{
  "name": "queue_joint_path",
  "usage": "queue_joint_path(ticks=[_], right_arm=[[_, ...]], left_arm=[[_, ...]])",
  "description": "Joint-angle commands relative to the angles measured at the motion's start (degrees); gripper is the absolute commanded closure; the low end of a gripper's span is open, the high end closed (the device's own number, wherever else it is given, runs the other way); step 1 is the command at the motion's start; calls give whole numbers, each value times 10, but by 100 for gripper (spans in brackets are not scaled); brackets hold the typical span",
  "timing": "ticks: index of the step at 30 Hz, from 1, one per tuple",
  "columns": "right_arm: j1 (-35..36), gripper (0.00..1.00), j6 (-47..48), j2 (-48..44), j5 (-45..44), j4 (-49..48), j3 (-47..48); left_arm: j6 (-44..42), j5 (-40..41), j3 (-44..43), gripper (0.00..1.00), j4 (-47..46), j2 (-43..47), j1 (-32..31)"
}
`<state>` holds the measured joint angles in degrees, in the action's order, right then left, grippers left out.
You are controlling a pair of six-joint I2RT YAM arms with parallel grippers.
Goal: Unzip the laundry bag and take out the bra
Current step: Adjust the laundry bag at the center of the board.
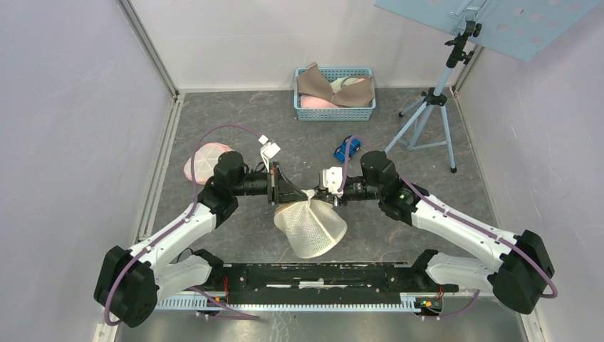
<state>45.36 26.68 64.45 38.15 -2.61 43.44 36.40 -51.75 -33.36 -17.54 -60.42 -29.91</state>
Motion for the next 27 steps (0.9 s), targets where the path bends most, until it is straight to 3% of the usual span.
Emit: queue_joint_path(ticks=[1,5,12,14,18,22,25,27], right_arm=[[17,71,67,-7,41,100,28],[17,48,69,-8,58,99,30],[17,47,24,-4,78,58,34],[16,52,15,-3,82,53,36],[16,80,-19,-1,65,23,28],[17,88,-60,1,50,-15,16],[16,51,-73,0,61,-17,14],[16,46,-58,-2,78,-5,15]], left_arm=[[-126,-50,-49,98,60,32,18],[-180,-89,-69,98,103,18,19],[-215,-85,-81,98,129,6,19],[-234,-80,-87,98,151,5,20],[-228,-77,-90,94,153,8,19],[-220,-71,-86,93,156,24,20],[-221,-61,-79,96,158,41,20],[-230,-61,-76,98,164,47,23]])
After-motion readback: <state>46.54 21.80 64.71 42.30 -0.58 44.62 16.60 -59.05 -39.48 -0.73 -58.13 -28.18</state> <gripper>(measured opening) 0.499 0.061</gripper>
